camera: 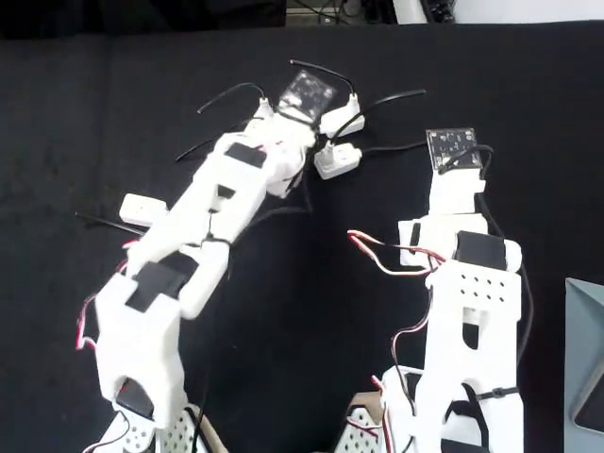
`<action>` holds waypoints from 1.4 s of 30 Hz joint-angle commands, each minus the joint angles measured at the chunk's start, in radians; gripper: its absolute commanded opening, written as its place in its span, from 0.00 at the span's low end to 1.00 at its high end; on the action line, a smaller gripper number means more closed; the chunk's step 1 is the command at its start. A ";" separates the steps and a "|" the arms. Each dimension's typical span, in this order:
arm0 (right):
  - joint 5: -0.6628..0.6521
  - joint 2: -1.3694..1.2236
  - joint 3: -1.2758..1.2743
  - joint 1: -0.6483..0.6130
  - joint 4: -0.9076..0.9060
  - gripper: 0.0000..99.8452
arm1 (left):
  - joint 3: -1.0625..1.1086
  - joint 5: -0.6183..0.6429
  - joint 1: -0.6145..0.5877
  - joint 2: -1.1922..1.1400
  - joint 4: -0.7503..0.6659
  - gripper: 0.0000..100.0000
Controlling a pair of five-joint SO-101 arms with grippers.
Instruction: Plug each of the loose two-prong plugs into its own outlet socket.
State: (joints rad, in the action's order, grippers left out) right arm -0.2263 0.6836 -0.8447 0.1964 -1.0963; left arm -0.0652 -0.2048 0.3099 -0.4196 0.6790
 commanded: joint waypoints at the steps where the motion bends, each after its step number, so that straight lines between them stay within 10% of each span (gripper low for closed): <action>1: -0.005 0.025 0.004 0.009 0.012 0.23 | -0.147 0.086 -0.036 -0.032 0.041 0.20; 26: -0.005 0.018 0.004 0.005 0.011 0.23 | -0.975 0.057 -0.153 -0.017 1.085 0.23; 42: 0.003 0.018 -0.015 -0.236 0.011 0.23 | -0.300 0.020 -0.417 0.810 1.079 0.22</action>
State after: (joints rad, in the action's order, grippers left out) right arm -0.2263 0.6836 -0.8692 0.0568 -1.0963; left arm -0.4810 -0.1726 -0.0261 0.2156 1.7576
